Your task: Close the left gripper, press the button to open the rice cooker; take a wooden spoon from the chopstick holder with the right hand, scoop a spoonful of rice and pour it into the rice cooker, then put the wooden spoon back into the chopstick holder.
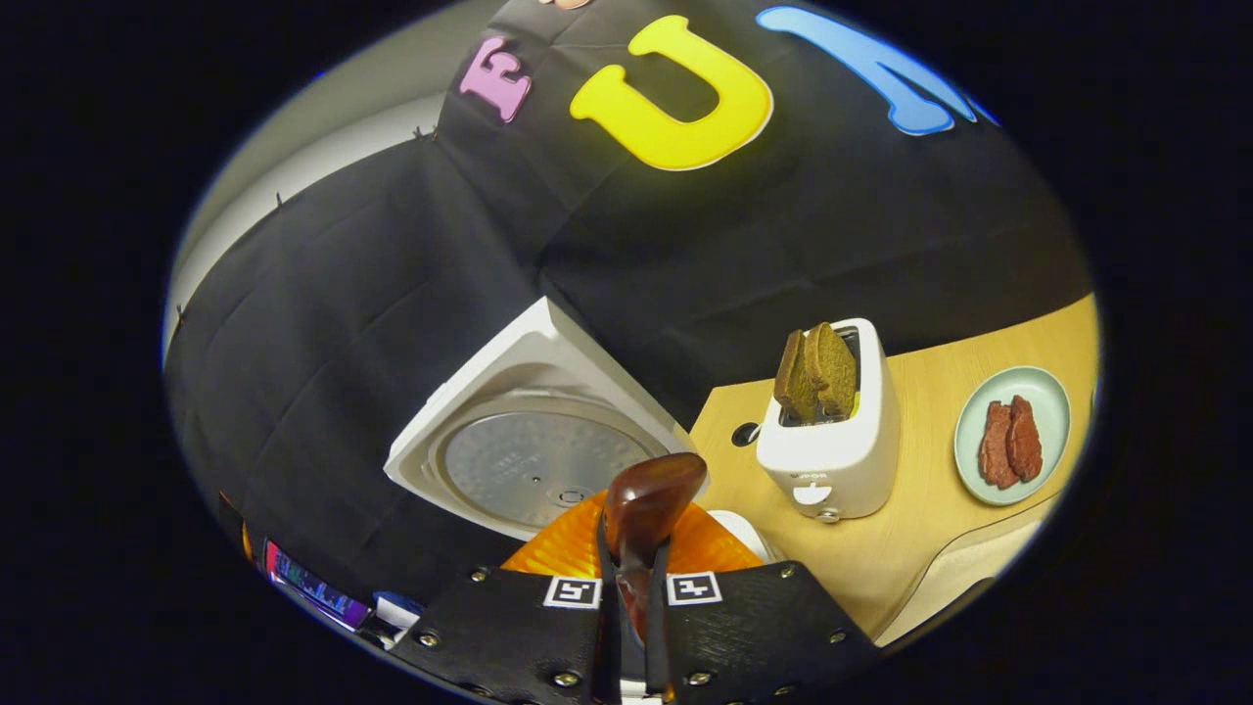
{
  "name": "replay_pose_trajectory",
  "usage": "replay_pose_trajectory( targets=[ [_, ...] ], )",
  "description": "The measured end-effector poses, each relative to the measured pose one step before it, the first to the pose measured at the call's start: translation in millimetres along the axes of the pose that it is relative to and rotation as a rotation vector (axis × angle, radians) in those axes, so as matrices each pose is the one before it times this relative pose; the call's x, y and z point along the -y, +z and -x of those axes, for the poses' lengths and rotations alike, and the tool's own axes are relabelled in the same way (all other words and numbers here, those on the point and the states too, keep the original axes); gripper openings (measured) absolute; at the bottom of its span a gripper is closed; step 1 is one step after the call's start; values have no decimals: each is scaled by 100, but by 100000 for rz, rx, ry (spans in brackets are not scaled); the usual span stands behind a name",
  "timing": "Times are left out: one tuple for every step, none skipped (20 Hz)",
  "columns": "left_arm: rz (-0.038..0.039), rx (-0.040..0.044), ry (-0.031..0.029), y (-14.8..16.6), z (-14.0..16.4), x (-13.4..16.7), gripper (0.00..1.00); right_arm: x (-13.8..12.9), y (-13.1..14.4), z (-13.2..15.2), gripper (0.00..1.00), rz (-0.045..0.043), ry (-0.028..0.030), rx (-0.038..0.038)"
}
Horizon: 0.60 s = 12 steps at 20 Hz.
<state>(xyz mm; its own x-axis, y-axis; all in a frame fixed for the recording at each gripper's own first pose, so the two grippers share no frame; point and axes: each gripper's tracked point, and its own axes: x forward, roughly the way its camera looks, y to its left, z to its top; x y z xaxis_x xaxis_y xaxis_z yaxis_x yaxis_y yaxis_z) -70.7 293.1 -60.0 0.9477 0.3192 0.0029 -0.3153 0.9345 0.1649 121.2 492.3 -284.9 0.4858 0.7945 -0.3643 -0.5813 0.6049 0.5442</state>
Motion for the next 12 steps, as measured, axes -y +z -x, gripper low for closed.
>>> replay_pose_trajectory(
  targets=[
    [81, -252, 419, -120, 71, -264, 97, 47, -200, -247, 10, 3698, -712, -303],
    [86, -124, 624, -163, 171, -310, 97, -16, -337, -199, 10, 3646, -306, -444],
    [112, 54, 441, 8, 134, -186, 96, -240, -422, -149, 10, 3456, 238, -791],
    [126, 181, 391, -47, 95, -93, 96, -439, -492, -122, 10, 3397, 771, -857],
    [56, 71, 217, -17, -15, -97, 96, -444, -475, -258, 10, 3465, 365, -643],
    [-67, -50, 83, -205, 199, -83, 96, -299, -420, -250, 10, 3697, -138, -867],
    [-254, -40, 192, 85, -28, -91, 96, -360, -295, -141, 10, 3335, 233, -819],
    [-167, 72, 104, -18, -21, -14, 96, -450, -268, -183, 10, 2496, 757, -996],
    [-11, 97, 47, 91, 125, 32, 96, -158, -396, -13, 10, 2054, 654, -803],
    [57, 68, 165, -129, 129, -14, 96, -217, -205, -132, 10, 2359, 246, -583],
    [-56, 39, 192, -27, 127, -48, 96, -253, -23, -96, 10, 2618, 22, 10],
    [-190, -194, -41, -90, 61, 38, 96, -213, 95, -36, 10, 3262, -63, -130]
  ],
)
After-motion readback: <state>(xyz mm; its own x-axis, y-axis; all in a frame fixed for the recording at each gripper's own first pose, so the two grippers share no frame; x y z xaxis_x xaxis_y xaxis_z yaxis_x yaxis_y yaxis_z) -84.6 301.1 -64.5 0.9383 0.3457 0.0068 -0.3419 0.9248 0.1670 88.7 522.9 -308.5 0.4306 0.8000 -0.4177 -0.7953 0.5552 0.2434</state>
